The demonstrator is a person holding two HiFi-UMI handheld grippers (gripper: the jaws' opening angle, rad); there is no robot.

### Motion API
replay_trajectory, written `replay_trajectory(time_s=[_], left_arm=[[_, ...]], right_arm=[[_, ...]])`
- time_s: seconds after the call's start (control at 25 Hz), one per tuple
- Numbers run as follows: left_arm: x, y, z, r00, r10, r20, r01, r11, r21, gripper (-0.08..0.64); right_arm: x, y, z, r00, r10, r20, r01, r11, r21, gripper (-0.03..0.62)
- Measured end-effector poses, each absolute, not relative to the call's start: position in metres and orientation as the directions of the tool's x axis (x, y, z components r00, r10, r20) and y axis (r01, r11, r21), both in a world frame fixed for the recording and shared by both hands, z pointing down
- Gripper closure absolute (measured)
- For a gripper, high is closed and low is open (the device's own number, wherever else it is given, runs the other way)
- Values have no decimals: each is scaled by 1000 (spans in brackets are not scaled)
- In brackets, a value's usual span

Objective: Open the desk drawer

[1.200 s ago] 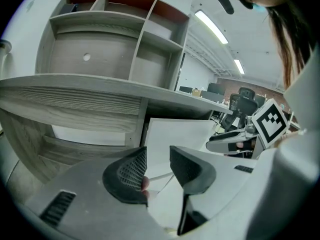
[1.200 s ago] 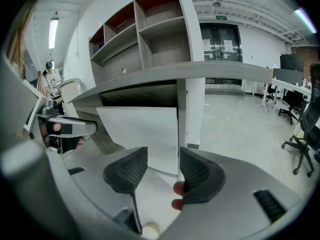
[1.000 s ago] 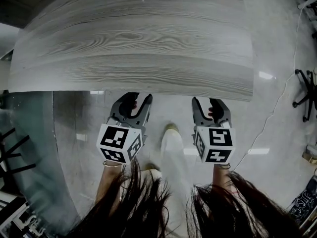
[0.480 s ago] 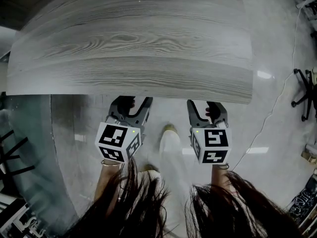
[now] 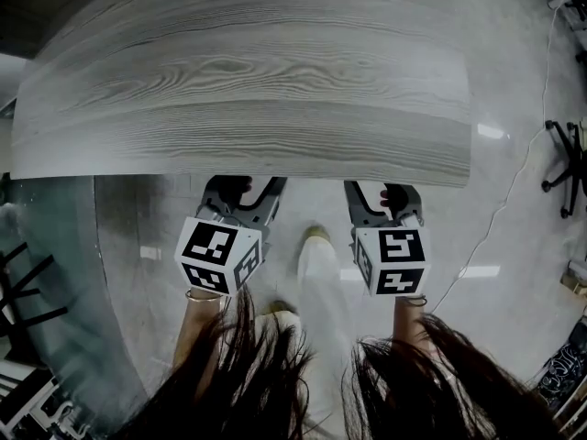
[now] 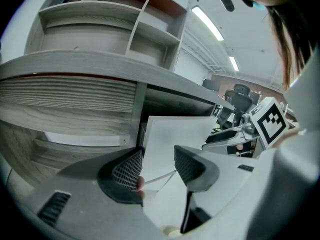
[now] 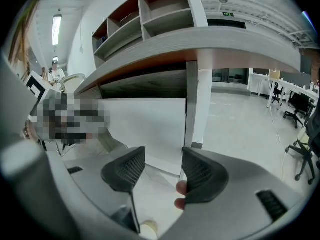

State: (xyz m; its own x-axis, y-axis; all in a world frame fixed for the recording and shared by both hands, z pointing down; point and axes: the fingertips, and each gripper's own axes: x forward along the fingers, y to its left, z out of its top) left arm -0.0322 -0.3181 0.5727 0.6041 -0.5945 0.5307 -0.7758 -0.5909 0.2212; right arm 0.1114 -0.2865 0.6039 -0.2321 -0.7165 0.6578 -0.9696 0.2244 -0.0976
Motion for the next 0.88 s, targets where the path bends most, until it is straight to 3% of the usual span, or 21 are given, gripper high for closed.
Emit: replay_trajectory(time_s=[0.88], left_arm=[[-29,-325,578,584,-591,557,-784,-589,196,370]], right_arm=[[110,-291,608,-238,-707,666,-969,218,-116,373]])
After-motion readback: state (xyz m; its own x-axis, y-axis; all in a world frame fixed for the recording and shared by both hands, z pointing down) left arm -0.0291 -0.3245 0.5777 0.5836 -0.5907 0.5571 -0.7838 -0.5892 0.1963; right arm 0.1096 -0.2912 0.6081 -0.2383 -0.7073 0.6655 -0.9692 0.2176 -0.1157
